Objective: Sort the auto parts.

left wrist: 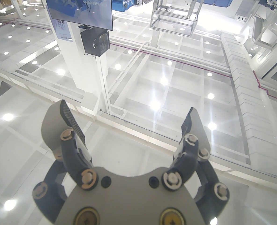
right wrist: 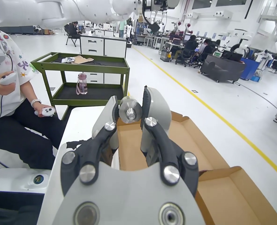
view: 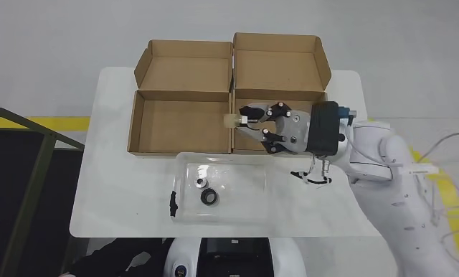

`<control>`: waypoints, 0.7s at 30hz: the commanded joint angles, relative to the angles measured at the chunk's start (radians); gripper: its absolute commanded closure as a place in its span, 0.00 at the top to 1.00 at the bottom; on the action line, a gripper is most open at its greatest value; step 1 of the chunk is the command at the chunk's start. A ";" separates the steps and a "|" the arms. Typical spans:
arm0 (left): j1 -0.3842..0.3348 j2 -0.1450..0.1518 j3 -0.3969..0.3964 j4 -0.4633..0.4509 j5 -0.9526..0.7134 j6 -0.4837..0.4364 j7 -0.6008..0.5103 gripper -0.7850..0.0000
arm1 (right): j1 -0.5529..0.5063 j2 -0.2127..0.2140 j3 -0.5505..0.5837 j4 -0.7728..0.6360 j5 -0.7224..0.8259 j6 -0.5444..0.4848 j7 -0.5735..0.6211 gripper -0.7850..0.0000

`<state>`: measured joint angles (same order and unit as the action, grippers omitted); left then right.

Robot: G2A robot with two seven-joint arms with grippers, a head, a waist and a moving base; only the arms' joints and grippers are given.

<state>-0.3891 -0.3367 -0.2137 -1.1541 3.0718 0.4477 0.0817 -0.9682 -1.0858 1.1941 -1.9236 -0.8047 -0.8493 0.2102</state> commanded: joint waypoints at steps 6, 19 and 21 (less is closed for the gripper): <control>0.000 0.000 0.000 0.000 0.000 0.000 0.000 1.00 | -0.039 0.005 0.003 0.042 -0.077 -0.025 0.003 0.00; 0.000 0.000 0.000 0.000 0.000 0.000 0.000 1.00 | -0.097 0.017 0.019 0.124 -0.171 -0.023 0.049 0.00; 0.000 0.000 0.000 0.000 0.000 0.000 0.000 1.00 | -0.099 0.019 0.023 0.135 -0.184 -0.017 0.057 0.00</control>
<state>-0.3891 -0.3367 -0.2137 -1.1541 3.0718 0.4477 0.0817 -1.0671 -1.0677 1.2151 -1.7943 -0.9822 -0.8693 0.2627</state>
